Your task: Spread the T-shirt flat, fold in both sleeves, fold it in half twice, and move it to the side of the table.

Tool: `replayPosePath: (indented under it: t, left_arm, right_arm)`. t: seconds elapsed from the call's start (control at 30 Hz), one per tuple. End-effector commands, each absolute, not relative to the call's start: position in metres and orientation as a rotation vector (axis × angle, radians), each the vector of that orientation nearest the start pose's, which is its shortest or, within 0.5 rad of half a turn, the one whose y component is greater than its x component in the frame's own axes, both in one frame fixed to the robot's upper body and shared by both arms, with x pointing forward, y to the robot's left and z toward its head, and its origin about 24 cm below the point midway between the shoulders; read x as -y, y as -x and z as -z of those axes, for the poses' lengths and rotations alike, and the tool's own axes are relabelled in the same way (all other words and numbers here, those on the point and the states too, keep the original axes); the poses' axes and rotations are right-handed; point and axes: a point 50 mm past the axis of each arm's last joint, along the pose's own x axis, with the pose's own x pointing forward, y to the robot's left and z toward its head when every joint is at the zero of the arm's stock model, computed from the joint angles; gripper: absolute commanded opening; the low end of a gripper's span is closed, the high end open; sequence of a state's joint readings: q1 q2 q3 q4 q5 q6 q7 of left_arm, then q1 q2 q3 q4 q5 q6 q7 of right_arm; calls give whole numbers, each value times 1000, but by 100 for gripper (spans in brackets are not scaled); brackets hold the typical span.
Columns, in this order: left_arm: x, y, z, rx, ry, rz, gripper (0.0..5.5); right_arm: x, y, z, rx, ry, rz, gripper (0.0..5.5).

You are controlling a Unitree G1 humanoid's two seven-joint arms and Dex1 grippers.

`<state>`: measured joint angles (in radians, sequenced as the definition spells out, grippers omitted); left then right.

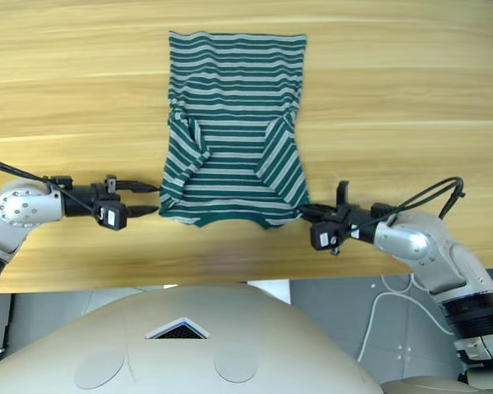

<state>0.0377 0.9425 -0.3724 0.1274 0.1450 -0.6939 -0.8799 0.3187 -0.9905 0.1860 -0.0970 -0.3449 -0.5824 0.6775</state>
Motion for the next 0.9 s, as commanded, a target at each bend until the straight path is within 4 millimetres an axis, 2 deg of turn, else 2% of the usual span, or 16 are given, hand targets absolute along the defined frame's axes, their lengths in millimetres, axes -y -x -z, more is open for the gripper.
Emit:
replayPosePath:
  t: [0.03,0.2,0.47,0.7,0.9]
  left_arm:
    - [-229,-160,-22,-287,-1044,1555,263]
    - [-223,-157,-25,-276,-1029,1579,332]
    - [-218,-165,-13,-277,-1101,1574,447]
    - [-210,-159,-6,-253,-1086,1646,449]
    - [-207,-155,-6,-243,-1053,1681,355]
  right_arm:
    - [237,-145,-31,-272,1214,-1319,3]
    - [236,-147,-31,-269,1217,-1318,3]
    - [236,-148,-30,-266,1216,-1315,3]
    - [235,-145,-30,-263,1207,-1314,3]
    - [234,-145,-29,-263,1204,-1313,3]
